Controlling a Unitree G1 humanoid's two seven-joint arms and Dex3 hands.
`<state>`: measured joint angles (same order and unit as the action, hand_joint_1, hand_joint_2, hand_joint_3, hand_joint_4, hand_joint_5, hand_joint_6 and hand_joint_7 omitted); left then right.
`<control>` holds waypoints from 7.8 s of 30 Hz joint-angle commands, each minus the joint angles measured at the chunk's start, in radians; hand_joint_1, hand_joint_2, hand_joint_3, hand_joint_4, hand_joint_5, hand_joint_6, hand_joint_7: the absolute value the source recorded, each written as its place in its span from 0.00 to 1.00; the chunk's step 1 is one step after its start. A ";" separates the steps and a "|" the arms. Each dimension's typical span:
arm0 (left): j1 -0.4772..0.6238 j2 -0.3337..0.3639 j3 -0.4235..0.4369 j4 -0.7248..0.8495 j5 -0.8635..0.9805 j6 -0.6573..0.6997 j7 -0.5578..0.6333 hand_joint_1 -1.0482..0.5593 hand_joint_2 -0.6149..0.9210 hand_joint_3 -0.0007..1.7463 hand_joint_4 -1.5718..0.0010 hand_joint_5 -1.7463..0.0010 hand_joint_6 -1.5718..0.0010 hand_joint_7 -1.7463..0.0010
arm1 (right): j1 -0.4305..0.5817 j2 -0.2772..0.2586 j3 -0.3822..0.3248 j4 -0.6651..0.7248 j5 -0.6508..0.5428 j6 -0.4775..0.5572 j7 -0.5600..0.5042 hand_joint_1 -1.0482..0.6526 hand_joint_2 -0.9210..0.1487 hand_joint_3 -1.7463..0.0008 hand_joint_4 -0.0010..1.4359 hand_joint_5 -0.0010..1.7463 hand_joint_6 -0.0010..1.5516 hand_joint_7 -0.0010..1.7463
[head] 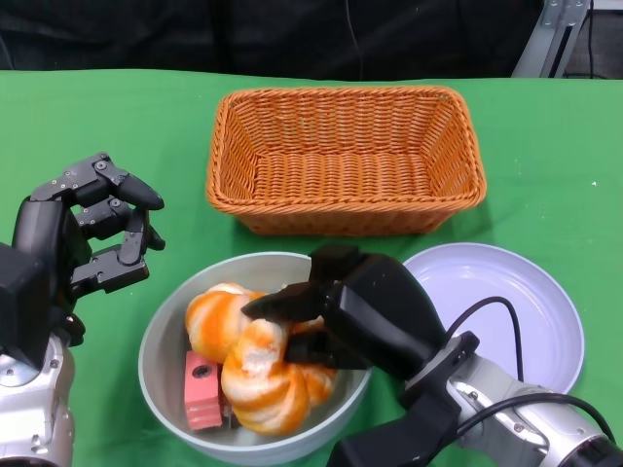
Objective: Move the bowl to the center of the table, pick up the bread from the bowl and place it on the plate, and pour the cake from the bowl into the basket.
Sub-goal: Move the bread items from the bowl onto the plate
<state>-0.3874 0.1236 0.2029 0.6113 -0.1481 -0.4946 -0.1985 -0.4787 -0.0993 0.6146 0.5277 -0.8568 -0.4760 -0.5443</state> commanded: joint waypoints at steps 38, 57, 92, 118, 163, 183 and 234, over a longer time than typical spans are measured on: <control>-0.030 0.024 0.009 0.057 -0.017 -0.024 -0.009 0.65 0.71 0.67 0.47 0.15 0.43 0.29 | 0.020 -0.046 -0.159 -0.149 0.090 -0.131 -0.031 0.48 0.03 1.00 0.54 0.72 0.80 0.03; -0.039 0.029 0.011 0.082 -0.013 -0.032 -0.005 0.65 0.69 0.70 0.46 0.16 0.44 0.28 | 0.092 -0.068 -0.271 -0.341 0.139 -0.102 0.078 0.49 0.03 0.99 0.52 0.77 0.81 0.05; -0.063 0.055 0.022 0.136 -0.033 -0.037 -0.047 0.66 0.70 0.69 0.46 0.17 0.43 0.30 | 0.386 -0.091 -0.578 -0.934 0.413 0.567 0.594 0.51 0.18 0.72 0.57 1.00 0.61 0.52; -0.065 0.058 0.022 0.147 -0.024 -0.052 -0.048 0.66 0.70 0.68 0.47 0.16 0.43 0.30 | 0.433 -0.136 -0.581 -0.936 0.462 0.926 0.722 0.55 0.00 0.89 0.52 1.00 0.55 0.52; -0.050 0.056 0.013 0.138 -0.019 -0.063 -0.054 0.65 0.73 0.65 0.47 0.16 0.44 0.30 | 0.400 -0.161 -0.478 -0.427 0.383 0.611 0.447 0.42 0.00 0.97 0.49 0.06 0.45 0.00; -0.045 0.058 0.010 0.133 -0.021 -0.056 -0.061 0.65 0.72 0.66 0.47 0.15 0.44 0.29 | 0.461 -0.157 -0.424 -0.522 0.283 0.574 0.403 0.35 0.00 0.98 0.14 0.00 0.23 0.00; -0.030 0.014 0.010 0.047 -0.088 0.021 -0.101 0.65 0.75 0.59 0.47 0.18 0.43 0.34 | 0.273 -0.019 -0.033 -0.739 -0.152 0.476 0.696 0.11 0.00 0.98 0.27 0.00 0.23 0.00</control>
<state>-0.4231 0.1309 0.2041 0.6691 -0.2165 -0.4765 -0.2861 -0.1916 -0.1189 0.5738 -0.2173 -0.9922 -0.0126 0.1462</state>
